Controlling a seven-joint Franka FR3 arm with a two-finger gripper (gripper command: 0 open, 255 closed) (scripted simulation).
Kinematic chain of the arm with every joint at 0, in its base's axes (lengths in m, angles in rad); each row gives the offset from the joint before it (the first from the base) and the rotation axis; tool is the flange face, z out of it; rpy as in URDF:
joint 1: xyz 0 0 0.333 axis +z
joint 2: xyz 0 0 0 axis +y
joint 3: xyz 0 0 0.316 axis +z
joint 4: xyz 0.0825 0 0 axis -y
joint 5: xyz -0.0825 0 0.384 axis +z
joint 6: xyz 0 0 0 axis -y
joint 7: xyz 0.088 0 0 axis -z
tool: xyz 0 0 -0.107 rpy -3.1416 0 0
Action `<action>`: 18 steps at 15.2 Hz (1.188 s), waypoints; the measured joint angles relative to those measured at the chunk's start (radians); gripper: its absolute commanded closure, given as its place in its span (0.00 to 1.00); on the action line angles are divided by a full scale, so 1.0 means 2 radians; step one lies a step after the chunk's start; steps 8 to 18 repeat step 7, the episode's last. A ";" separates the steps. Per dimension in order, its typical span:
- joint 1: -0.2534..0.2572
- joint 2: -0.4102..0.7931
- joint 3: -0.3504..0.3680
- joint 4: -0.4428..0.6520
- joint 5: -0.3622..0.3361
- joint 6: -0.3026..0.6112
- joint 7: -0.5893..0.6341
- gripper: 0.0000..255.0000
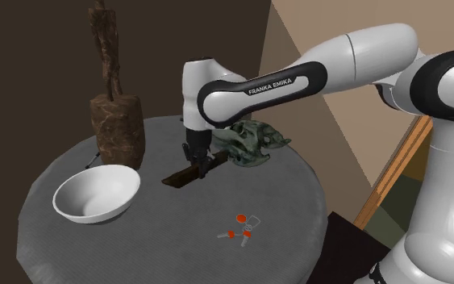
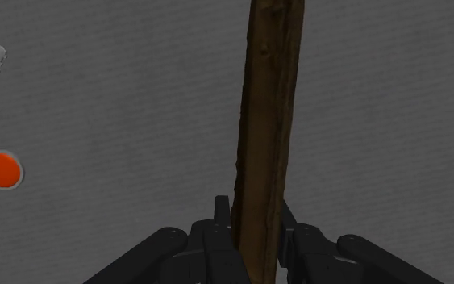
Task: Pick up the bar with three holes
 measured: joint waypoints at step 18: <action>-0.002 -0.014 0.004 0.029 0.011 -0.039 -0.006 1.00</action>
